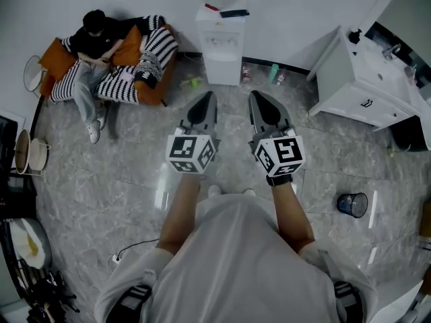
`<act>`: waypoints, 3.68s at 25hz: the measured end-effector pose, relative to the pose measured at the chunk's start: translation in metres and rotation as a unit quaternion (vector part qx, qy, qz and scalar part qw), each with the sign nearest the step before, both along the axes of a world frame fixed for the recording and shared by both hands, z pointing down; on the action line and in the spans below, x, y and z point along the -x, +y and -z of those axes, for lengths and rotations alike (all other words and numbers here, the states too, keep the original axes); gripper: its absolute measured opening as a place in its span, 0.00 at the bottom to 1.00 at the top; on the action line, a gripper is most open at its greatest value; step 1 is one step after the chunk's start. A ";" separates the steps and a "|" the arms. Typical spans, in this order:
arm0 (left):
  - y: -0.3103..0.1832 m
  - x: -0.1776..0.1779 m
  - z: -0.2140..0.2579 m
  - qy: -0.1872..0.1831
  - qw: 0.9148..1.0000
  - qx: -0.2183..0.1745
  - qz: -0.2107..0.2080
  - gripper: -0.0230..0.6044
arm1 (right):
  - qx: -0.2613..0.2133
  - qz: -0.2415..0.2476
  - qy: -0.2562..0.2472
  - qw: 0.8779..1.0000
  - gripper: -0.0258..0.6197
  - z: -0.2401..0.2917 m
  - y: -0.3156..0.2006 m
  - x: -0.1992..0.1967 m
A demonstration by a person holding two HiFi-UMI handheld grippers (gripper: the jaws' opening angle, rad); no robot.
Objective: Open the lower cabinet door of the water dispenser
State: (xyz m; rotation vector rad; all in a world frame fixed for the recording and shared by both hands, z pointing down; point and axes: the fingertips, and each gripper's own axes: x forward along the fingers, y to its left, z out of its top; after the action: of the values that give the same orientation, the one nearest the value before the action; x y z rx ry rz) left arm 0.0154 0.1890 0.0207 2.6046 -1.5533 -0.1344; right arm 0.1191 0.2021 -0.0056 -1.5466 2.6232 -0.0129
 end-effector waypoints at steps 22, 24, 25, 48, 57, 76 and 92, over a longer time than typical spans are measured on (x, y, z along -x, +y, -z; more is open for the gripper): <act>0.000 0.039 0.004 -0.007 1.000 -0.015 -0.021 0.06 | 0.003 -0.023 0.003 1.000 0.06 -0.006 0.003 0.041; 0.002 0.041 0.005 -0.008 1.000 -0.016 -0.025 0.06 | 0.004 -0.027 0.003 1.000 0.06 -0.008 0.004 0.044; 0.003 0.043 0.004 -0.009 0.999 -0.016 -0.027 0.06 | 0.006 -0.029 0.002 1.000 0.06 -0.009 0.006 0.047; -0.015 0.061 -0.042 0.000 1.000 0.023 -0.014 0.06 | 0.047 -0.012 0.011 0.999 0.06 -0.055 -0.016 0.067; -0.099 0.053 -0.040 -0.017 0.999 0.032 0.000 0.06 | 0.053 -0.001 -0.023 0.998 0.06 -0.053 -0.112 0.055; -0.298 0.025 -0.054 -0.004 0.997 0.055 0.049 0.06 | 0.057 0.040 -0.050 0.996 0.06 -0.057 -0.324 0.022; -0.369 0.003 -0.100 -0.025 0.995 0.097 0.016 0.06 | 0.118 0.001 -0.073 0.990 0.06 -0.119 -0.394 -0.008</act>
State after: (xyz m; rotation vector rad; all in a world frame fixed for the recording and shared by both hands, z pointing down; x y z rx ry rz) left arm 0.0127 -0.1797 0.1206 2.4523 -1.5402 0.0759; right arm 0.1275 -0.1921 0.1131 -1.5444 2.5832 -0.4355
